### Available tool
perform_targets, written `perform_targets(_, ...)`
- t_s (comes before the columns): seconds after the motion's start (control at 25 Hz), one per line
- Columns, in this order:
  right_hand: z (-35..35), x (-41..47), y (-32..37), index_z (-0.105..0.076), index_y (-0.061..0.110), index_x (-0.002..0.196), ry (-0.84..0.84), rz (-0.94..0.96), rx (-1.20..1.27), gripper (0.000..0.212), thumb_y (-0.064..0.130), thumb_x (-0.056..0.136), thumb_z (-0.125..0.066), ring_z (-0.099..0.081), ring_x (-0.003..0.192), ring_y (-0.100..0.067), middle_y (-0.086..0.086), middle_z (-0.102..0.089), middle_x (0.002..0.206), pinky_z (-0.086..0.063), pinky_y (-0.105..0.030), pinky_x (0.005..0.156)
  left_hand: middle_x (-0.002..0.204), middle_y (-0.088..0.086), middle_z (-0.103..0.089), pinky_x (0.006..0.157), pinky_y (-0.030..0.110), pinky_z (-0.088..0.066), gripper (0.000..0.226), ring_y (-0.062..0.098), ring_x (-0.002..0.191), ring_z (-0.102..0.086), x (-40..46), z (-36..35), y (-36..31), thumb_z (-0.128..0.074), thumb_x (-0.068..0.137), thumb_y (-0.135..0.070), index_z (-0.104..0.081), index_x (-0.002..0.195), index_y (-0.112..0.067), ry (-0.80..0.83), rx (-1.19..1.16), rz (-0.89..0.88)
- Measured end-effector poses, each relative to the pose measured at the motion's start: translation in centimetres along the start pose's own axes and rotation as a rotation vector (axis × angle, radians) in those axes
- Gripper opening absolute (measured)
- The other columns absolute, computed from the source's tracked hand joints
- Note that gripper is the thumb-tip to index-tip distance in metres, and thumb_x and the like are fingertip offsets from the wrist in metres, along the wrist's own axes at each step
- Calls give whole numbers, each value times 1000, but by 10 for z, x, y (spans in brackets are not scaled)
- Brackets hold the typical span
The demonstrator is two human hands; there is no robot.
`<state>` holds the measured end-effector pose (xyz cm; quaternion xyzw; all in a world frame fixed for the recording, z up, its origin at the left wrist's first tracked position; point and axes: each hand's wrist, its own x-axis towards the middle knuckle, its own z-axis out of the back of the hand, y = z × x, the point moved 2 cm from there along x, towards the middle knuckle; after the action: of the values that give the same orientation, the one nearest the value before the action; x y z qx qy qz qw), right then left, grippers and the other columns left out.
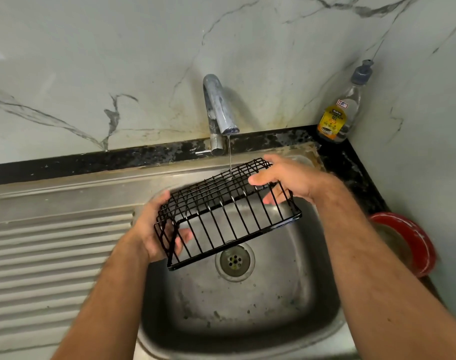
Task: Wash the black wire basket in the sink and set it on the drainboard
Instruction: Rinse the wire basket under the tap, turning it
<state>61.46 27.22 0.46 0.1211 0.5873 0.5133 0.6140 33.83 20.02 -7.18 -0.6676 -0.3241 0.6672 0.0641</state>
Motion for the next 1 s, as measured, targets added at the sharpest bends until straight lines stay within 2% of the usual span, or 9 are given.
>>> perform_targets(0.12, -5, -9, 15, -63, 24, 125, -156, 87, -85, 47, 46, 84, -71, -65, 82, -16, 0, -65, 117, -55, -32, 69, 97, 16, -68, 85, 50, -57, 63, 41, 76, -75, 1, -2, 4, -55, 90, -67, -65, 115, -10, -15, -50, -20)
perform_targets(0.2, -6, -11, 23, -66, 17, 117, -258, 48, -235, 32, 40, 99, -52, -62, 100, -24, -4, -67, 115, -48, -30, 77, 121, 20, -69, 97, 64, -52, 64, 44, 103, -70, -2, -5, 0, -55, 90, -65, -69, 124, -13, -39, 22, -73)
perform_targets(0.32, -11, 0, 23, -44, 6, 147, -224, -83, -328, 45, 21, 106, -36, -45, 137, -26, -13, -43, 154, -36, -33, 109, 116, 22, -73, 99, 62, -45, 74, 42, 106, -65, -11, -12, -10, -42, 90, -76, -72, 119, -14, -22, 188, -110)
perform_targets(0.44, -24, 18, 18, -45, 8, 145, -217, -113, -322, 45, 23, 104, -38, -48, 133, -28, -14, -46, 151, -37, -41, 112, 146, 12, -57, 112, 53, -38, 66, 35, 130, -54, -23, -38, -21, -46, 94, -71, -56, 140, -24, -160, 555, -303)
perform_targets(0.56, -39, 27, 24, -52, 10, 140, -230, -56, -329, 45, 28, 100, -43, -52, 128, -29, -13, -51, 146, -40, -45, 111, 137, 6, -63, 111, 47, -41, 49, 27, 125, -57, -32, -90, -25, -30, 107, -54, -58, 134, -24, -254, 1086, -666)
perform_targets(0.68, -34, 32, 29, -51, 10, 141, -246, -42, -322, 46, 30, 100, -43, -51, 130, -29, -13, -49, 149, -39, -43, 111, 99, 5, -69, 91, 43, -51, 47, 27, 97, -64, -29, -120, -31, -25, 109, -47, -63, 100, -21, -299, 1149, -870)
perform_targets(0.8, -19, 33, 24, -56, 8, 135, -297, -20, -299, 45, 35, 101, -46, -57, 110, -23, -6, -60, 130, -45, -36, 95, 80, -6, -58, 70, 31, -42, 42, 15, 75, -57, -26, -129, -45, -28, 110, -41, -63, 102, -19, -312, 1259, -946)
perform_targets(0.88, -16, 35, 22, -59, 7, 130, -288, 9, -292, 44, 37, 100, -48, -54, 97, -19, -4, -61, 117, -43, -31, 86, 84, -4, -61, 72, 30, -44, 37, 11, 74, -55, -25, -133, -54, -32, 109, -38, -63, 104, -19, -281, 1242, -898)
perform_targets(1.0, -17, 39, 21, -61, 10, 128, -288, 9, -259, 45, 39, 94, -51, -60, 97, -21, -6, -63, 127, -51, -35, 90, 119, 11, -68, 93, 39, -49, 44, 27, 102, -62, -30, -136, -62, -28, 110, -45, -62, 118, -18, -257, 1237, -799)
